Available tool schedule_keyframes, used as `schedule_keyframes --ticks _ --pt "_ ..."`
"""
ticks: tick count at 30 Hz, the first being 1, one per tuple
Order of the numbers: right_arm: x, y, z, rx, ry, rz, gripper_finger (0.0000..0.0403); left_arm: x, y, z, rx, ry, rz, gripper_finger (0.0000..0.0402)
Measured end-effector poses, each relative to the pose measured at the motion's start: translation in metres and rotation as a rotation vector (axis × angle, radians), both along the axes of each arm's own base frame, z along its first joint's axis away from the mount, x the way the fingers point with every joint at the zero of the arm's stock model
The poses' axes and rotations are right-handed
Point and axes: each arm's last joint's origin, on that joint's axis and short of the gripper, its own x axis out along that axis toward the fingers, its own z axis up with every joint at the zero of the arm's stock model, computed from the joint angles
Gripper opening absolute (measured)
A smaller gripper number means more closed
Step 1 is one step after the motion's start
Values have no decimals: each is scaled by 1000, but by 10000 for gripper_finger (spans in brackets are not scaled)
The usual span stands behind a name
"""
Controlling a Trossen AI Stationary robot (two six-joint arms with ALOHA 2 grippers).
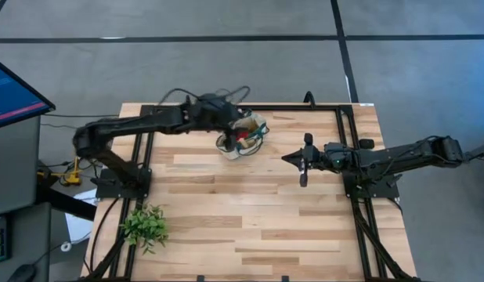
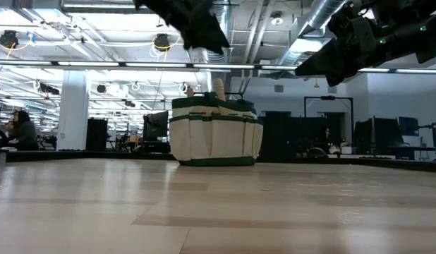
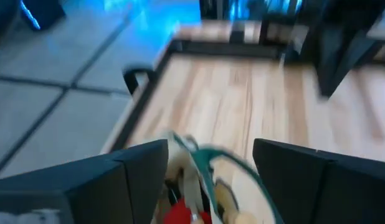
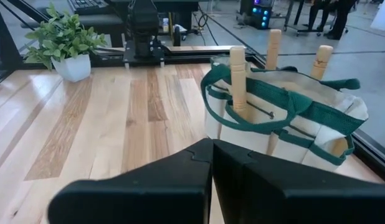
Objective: Pick & Place Garden tools in Gardening bag
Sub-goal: Return to Home Position
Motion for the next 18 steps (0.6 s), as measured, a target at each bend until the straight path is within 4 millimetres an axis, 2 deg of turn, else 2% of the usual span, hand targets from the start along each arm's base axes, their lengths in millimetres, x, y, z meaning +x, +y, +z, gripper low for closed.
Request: schedule_keyframes --ticks 2,5,14,18 --pt "0 0 0 1 -2 7 0 -12 -4 19 13 -58 -5 223" --pt "1 2 3 11 -36 52 0 -31 -11 36 11 -128 -59 192" --pt "2 2 10 19 -100 149 0 -92 -38 28 -32 -173 -190 20" --pt "5 1 23 39 -111 199 0 -120 -54 27 -12 -222 -232 7"
